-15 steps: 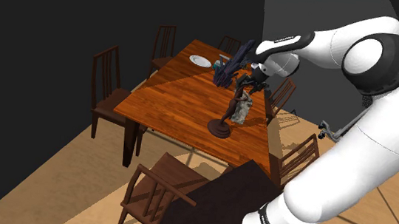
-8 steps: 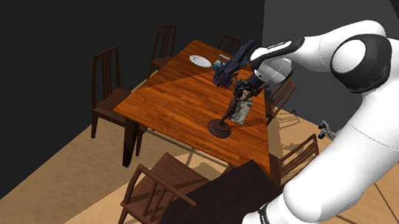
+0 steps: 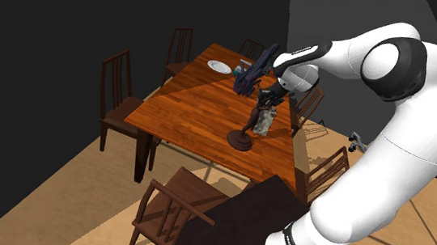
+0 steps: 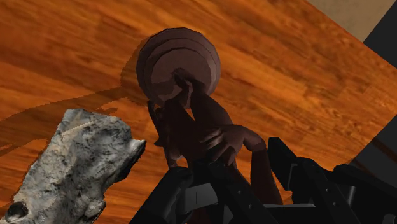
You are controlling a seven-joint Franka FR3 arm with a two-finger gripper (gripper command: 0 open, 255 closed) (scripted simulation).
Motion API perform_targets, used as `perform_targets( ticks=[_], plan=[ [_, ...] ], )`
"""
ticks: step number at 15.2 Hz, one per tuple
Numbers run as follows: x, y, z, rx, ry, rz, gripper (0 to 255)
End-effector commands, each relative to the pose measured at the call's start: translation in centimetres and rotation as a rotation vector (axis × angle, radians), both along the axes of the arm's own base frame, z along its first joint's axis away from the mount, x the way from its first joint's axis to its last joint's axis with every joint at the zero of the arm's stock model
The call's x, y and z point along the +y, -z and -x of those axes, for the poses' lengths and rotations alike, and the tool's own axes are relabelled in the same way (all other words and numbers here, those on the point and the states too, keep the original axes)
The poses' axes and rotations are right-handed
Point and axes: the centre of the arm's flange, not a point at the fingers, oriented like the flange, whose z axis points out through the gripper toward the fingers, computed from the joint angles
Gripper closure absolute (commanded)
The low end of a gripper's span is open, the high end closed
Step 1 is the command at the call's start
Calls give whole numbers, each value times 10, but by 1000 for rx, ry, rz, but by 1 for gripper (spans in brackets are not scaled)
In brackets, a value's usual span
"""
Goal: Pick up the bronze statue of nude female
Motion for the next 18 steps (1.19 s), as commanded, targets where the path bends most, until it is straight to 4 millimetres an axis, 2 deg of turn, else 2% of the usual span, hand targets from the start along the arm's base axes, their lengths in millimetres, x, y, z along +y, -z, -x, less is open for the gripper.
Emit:
perform_targets(
  ticks=[1, 4, 18],
  plan=[
    [0, 1, 0, 2, 1, 0, 255],
    [-1, 2, 0, 2, 0, 0, 255],
    [-1, -72, 0, 2, 0, 0, 255]
  ],
)
